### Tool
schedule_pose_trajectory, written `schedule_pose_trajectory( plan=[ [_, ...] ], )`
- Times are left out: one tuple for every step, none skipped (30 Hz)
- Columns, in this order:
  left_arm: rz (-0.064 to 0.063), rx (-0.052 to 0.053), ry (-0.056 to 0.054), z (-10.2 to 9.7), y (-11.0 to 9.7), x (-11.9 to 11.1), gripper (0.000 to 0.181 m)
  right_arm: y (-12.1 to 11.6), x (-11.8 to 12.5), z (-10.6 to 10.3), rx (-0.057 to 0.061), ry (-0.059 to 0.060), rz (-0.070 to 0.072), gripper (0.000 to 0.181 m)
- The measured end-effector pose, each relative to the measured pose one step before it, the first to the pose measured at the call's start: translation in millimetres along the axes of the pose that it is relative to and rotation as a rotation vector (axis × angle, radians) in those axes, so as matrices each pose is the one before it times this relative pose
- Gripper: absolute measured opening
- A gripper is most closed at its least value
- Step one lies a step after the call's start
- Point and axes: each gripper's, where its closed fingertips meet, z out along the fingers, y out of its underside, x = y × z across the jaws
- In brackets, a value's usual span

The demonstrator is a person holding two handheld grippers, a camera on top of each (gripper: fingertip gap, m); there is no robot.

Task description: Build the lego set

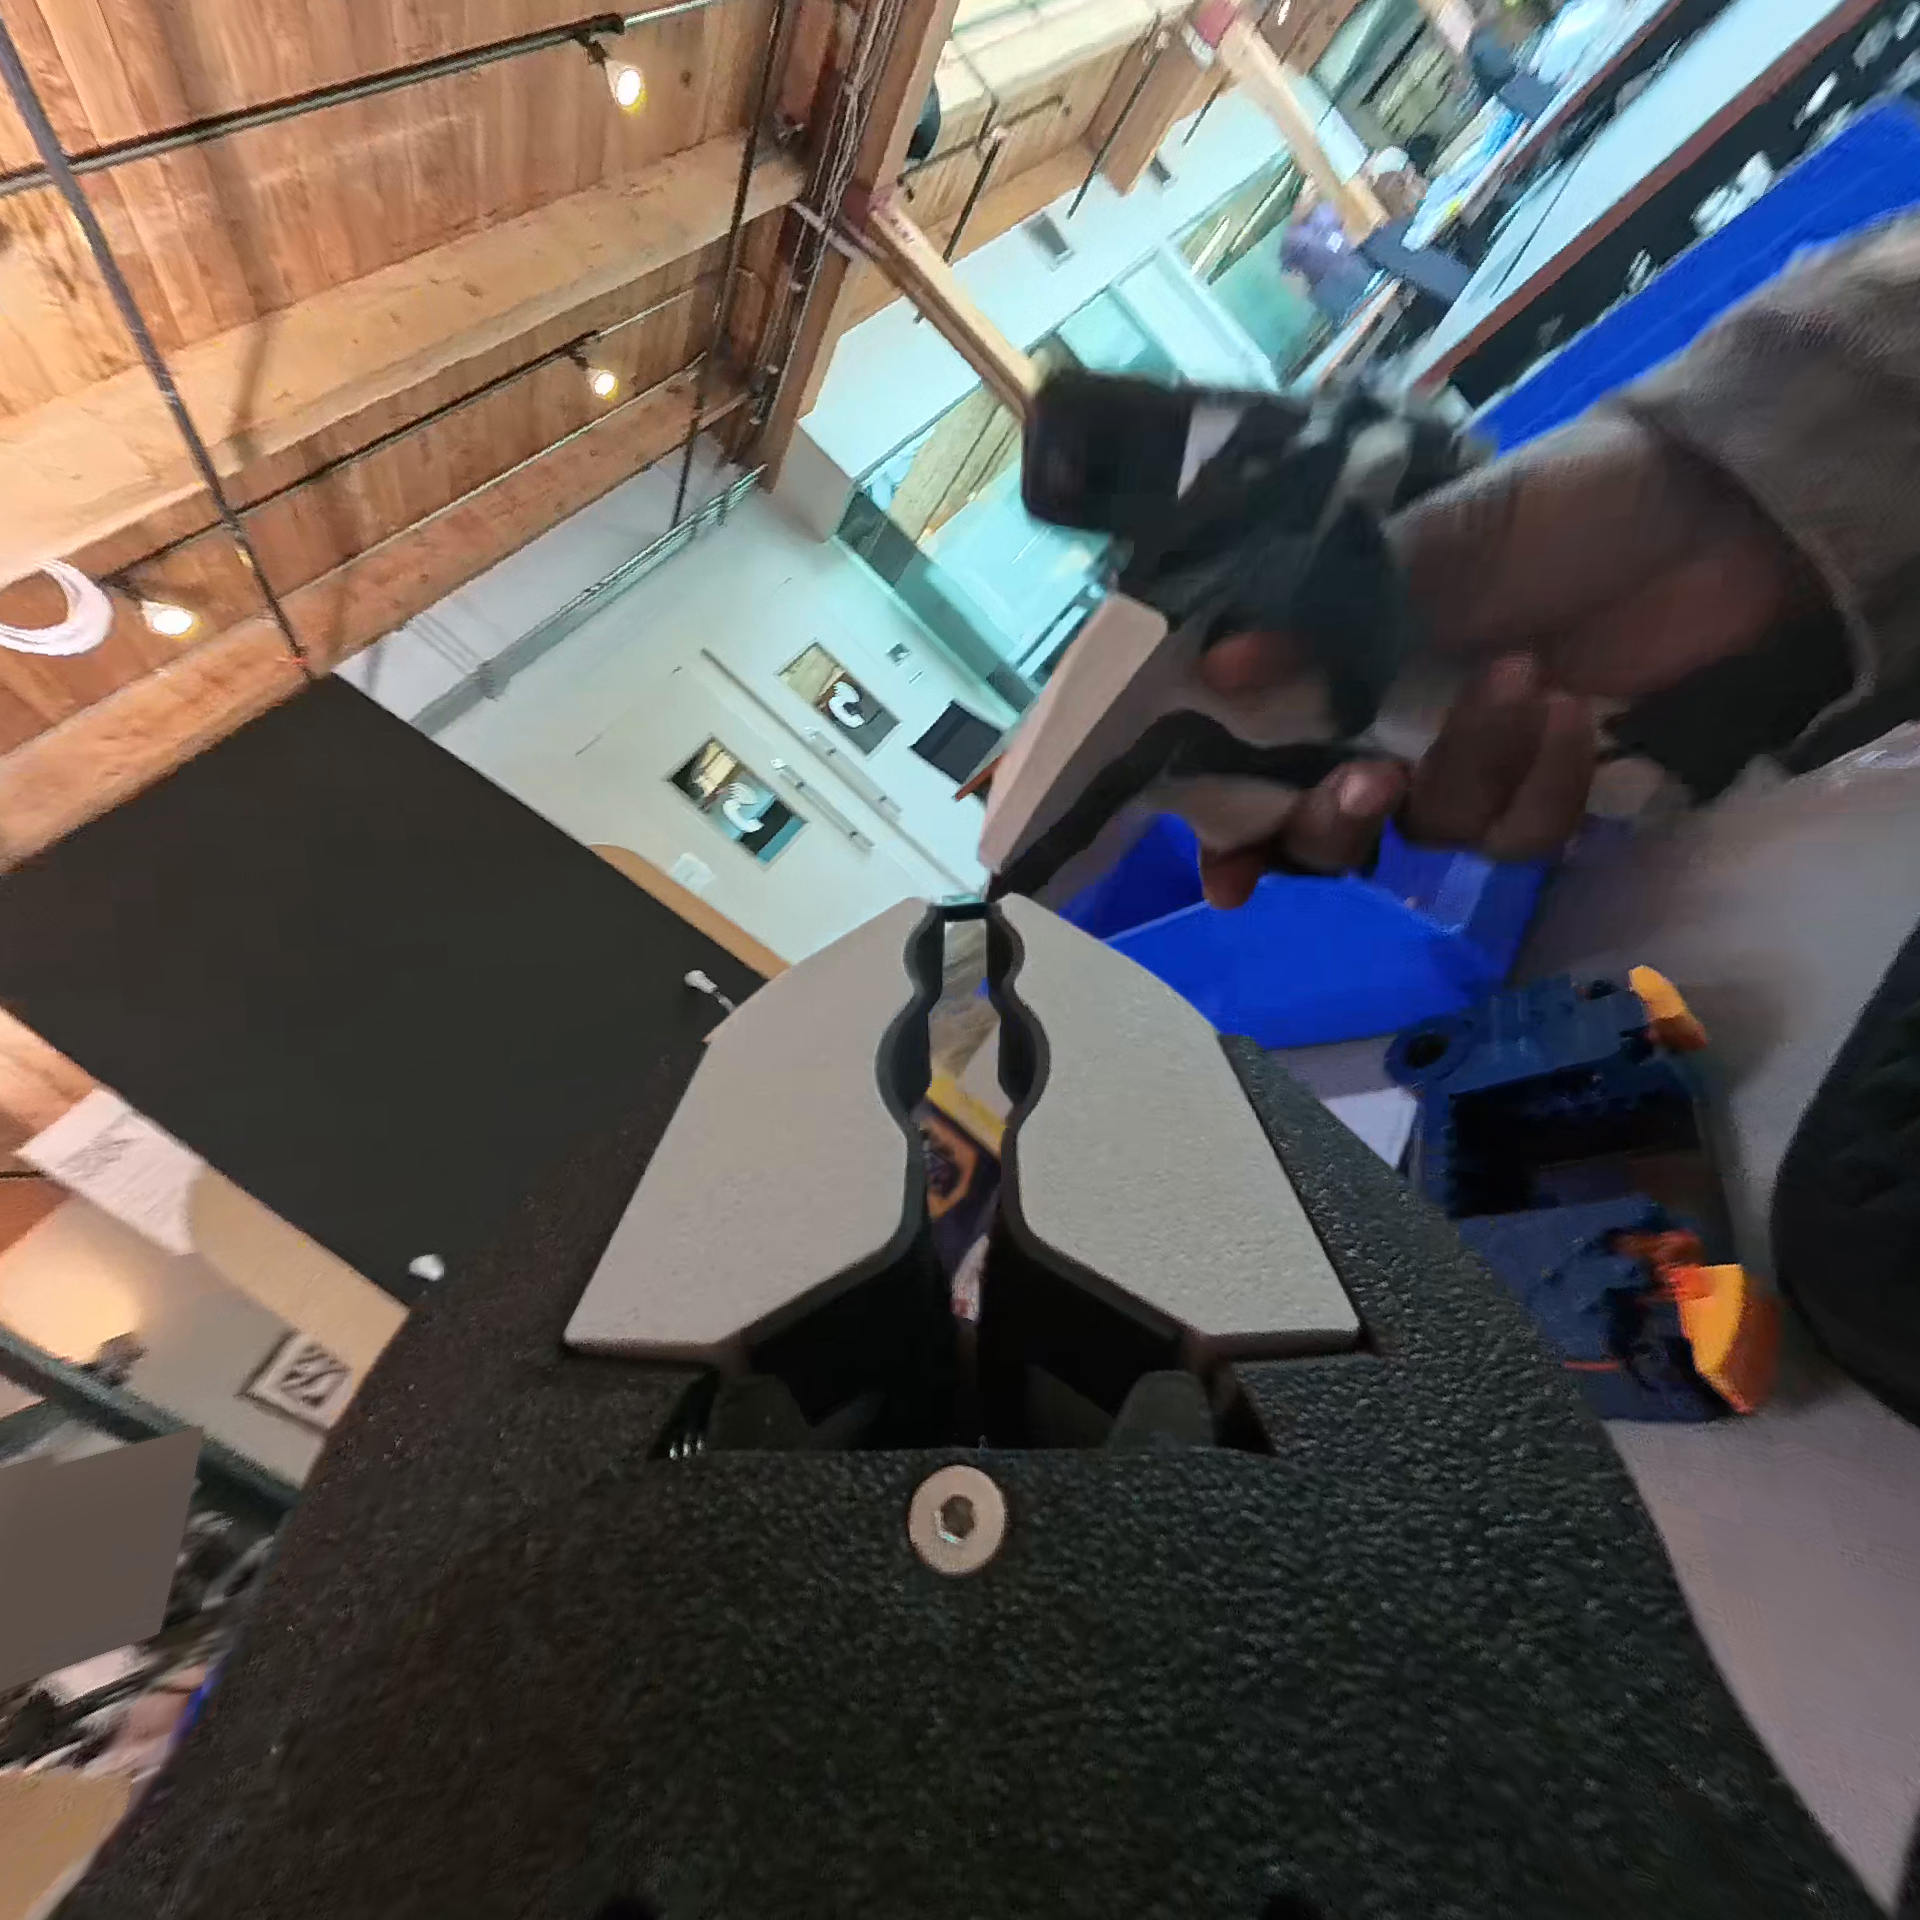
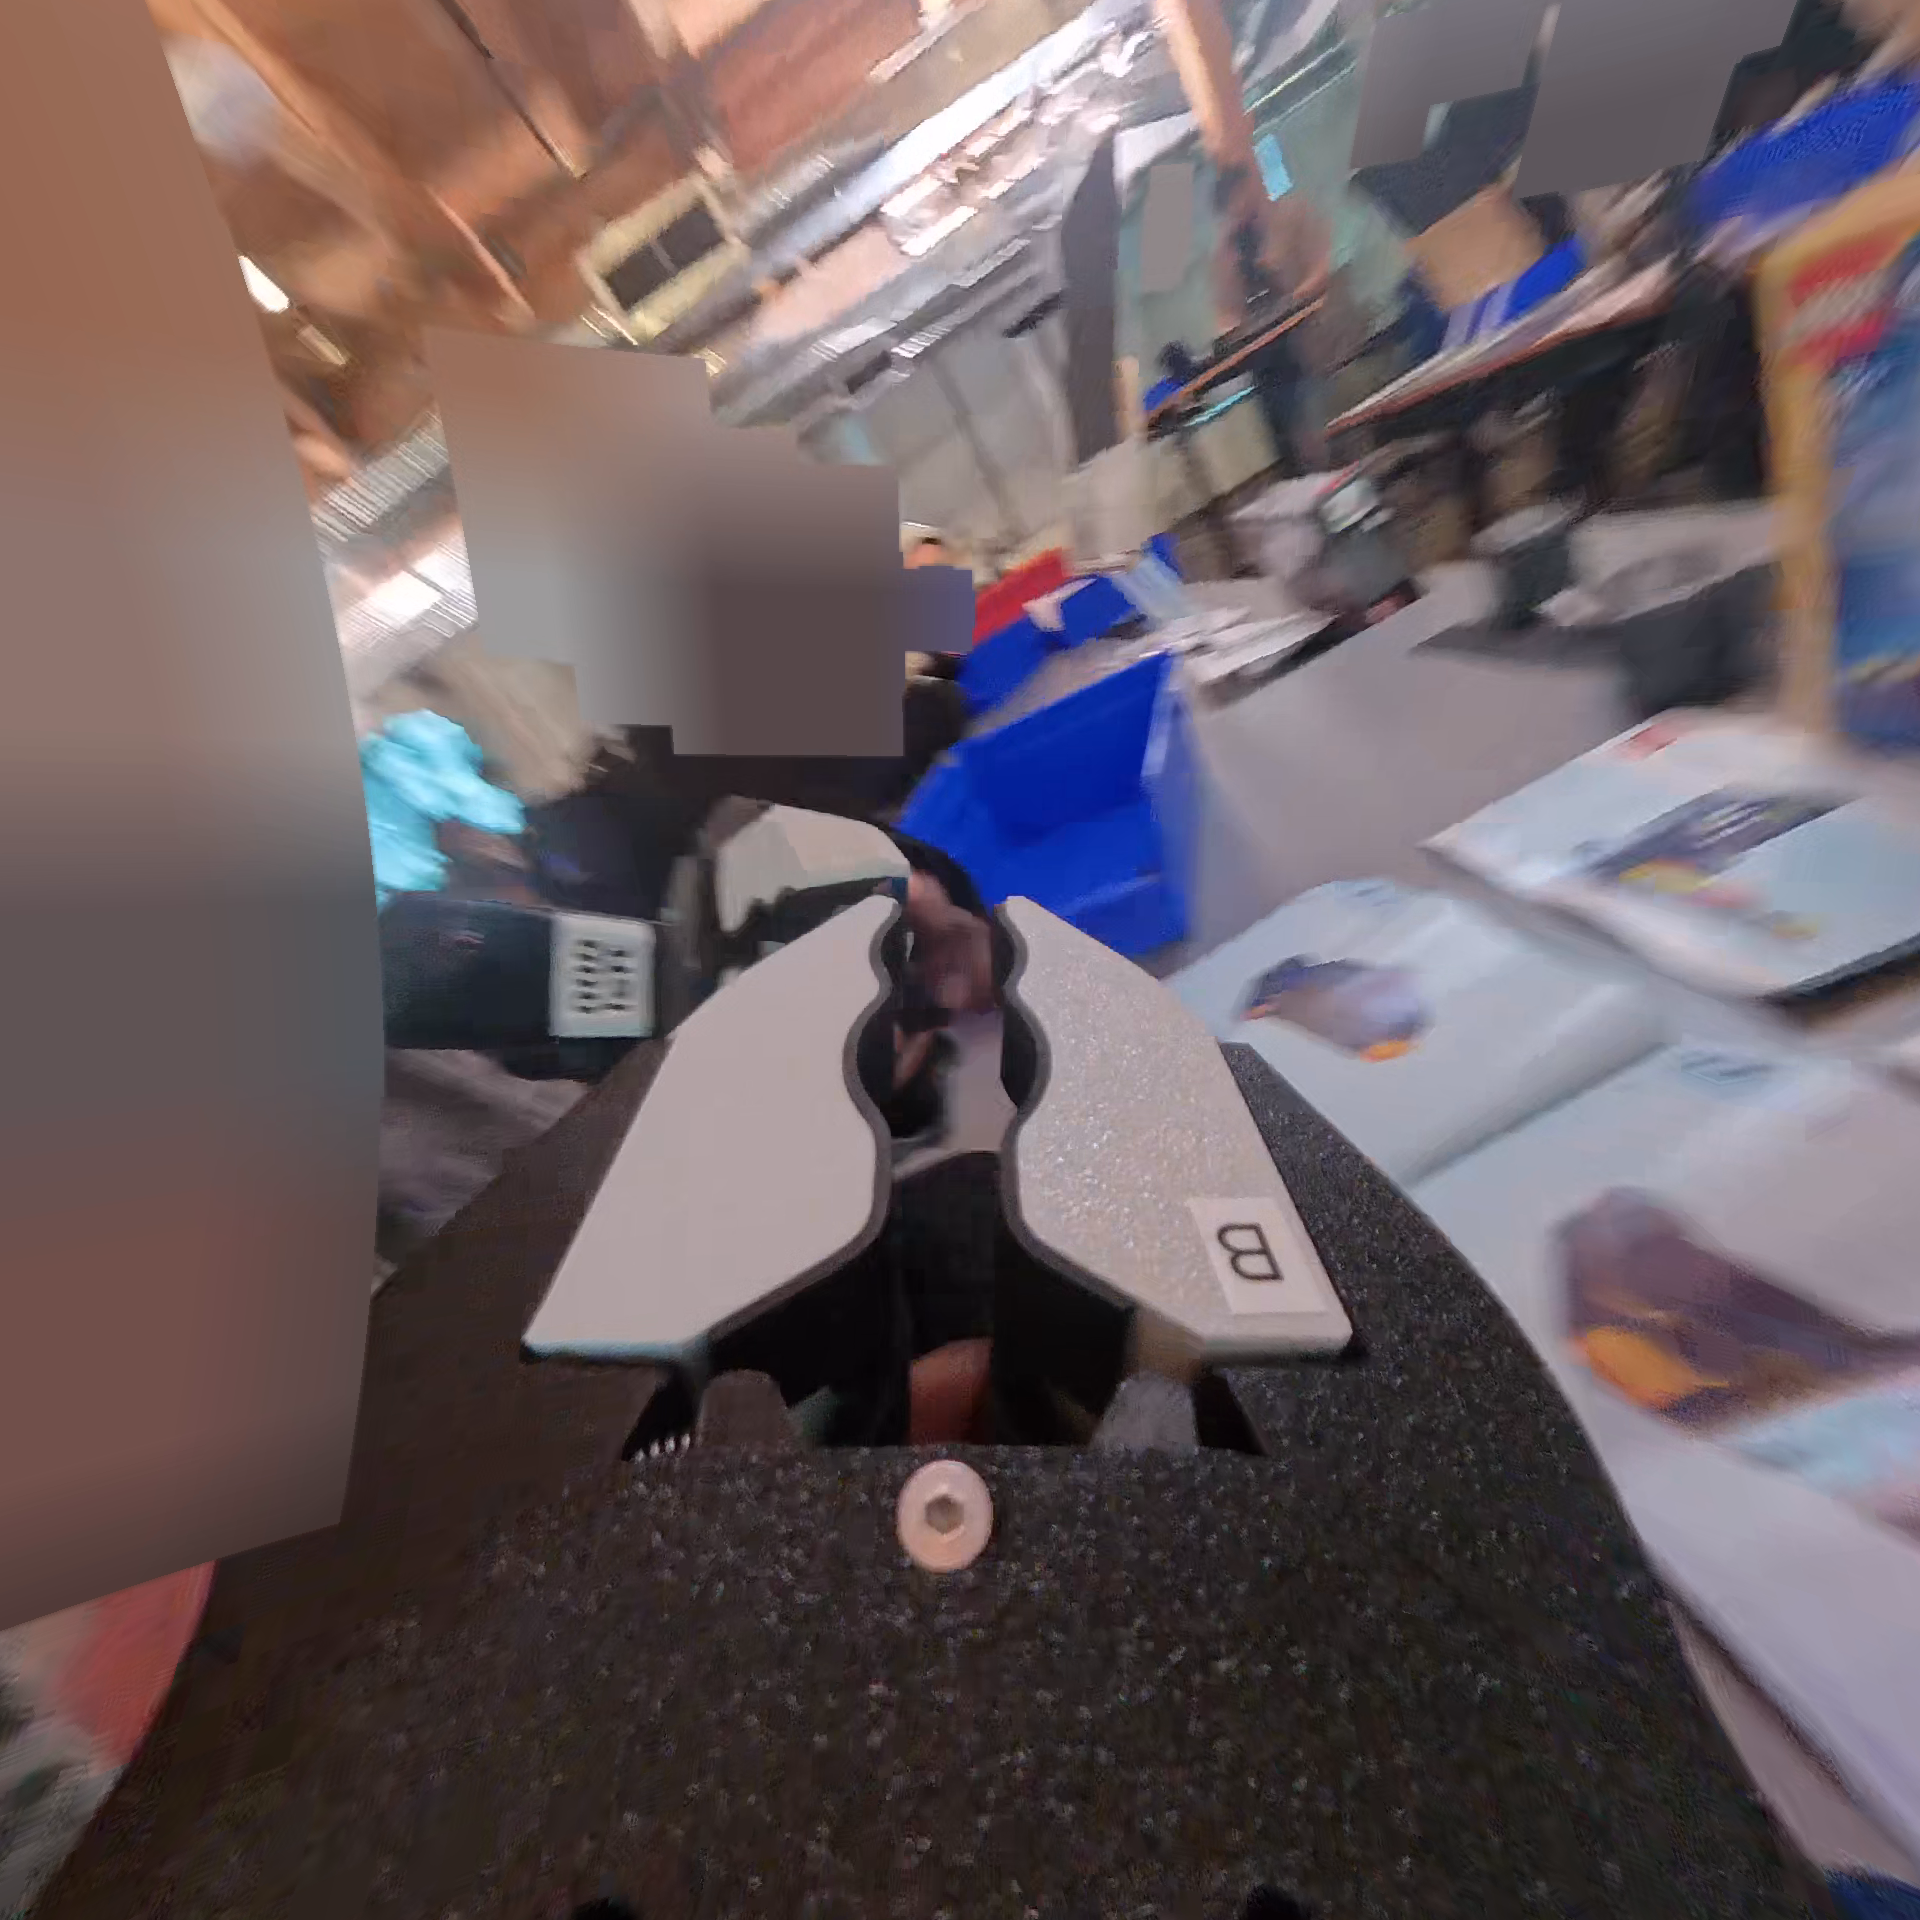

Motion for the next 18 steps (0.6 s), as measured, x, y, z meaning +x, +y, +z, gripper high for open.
schedule_pose_trajectory(
  plan=[
    [0.0358,-0.0175,-0.0139,-0.16,2.47,-0.24,0.007,-1.55,1.06,-0.15,-0.0241,0.0823,-0.1397,0.015],
    [0.0309,-0.0185,-0.0084,0.09,2.64,0.64,0.007,0.0,1.39,0.14,-0.0416,0.0829,-0.1353,0.015],
    [0.0339,-0.0177,-0.0071,0.22,2.39,0.91,0.007,0.65,-0.66,0.65,-0.0433,0.0632,-0.1154,0.014],
    [0.037,-0.013,-0.0074,0.19,1.67,1.17,0.007,0.92,-2.5,1.05,-0.0388,0.0356,-0.0777,0.013],
    [0.0287,-0.0066,-0.0042,0.25,0.73,1.34,0.007,1.19,-3.26,1.39,-0.0338,0.0137,-0.0426,0.014],
    [0.0206,-0.0053,0.0012,0.2,0.37,1.8,0.007,1.14,-1.37,1.18,-0.0249,0.0114,-0.0208,0.014],
    [0.0158,-0.0031,-0.0005,0.08,0.08,1.35,0.007,1.68,-0.6,1.15,-0.0201,0.0081,-0.0136,0.013],
    [0.0152,-0.0023,-0.0036,-0.08,0.12,0.59,0.007,2.12,-1.6,1.13,-0.0171,-0.005,-0.0051,0.012],
    [0.0173,-0.005,-0.0027,-0.08,0.39,0.62,0.007,1.98,-1.84,1.16,-0.0143,-0.01,0.0055,0.012],
    [0.0214,-0.009,-0.0004,-0.08,0.88,0.77,0.007,1.03,-0.34,0.54,-0.0047,-0.0003,0.0071,0.011],
    [0.0243,-0.0047,-0.0018,-0.21,0.21,0.79,0.007,0.96,0.43,0.15,-0.0051,0.0046,0.001,0.01],
    [0.0204,-0.0013,0.0007,-0.34,-0.36,1.14,0.007,0.77,0.14,0.21,-0.0047,0.0052,-0.0066,0.009],
    [0.0161,0.0002,0.0045,-0.15,-0.81,1.48,0.007,0.51,-0.69,0.41,-0.0041,0.0021,-0.01,0.009],
    [0.0137,0.0,0.0022,-0.03,-0.8,1.12,0.007,0.98,-1.22,0.63,-0.0079,-0.0009,-0.0062,0.008],
    [0.0167,-0.0024,-0.0004,-0.05,-0.26,0.58,0.007,1.08,-0.33,0.48,-0.0094,0.0037,-0.0044,0.008],
    [0.0182,-0.0042,0.0001,0.05,0.34,0.62,0.007,0.65,0.14,0.01,-0.0073,0.0054,-0.0057,0.008],
    [0.008,-0.0002,0.0002,0.08,-0.02,0.59,0.007,0.6,0.24,-0.15,-0.0063,0.0043,-0.0027,0.007],
    [-0.0032,0.0002,0.0015,0.21,-0.05,0.58,0.007,0.48,0.27,-0.08,-0.0045,0.0042,-0.0038,0.007]
  ],
)
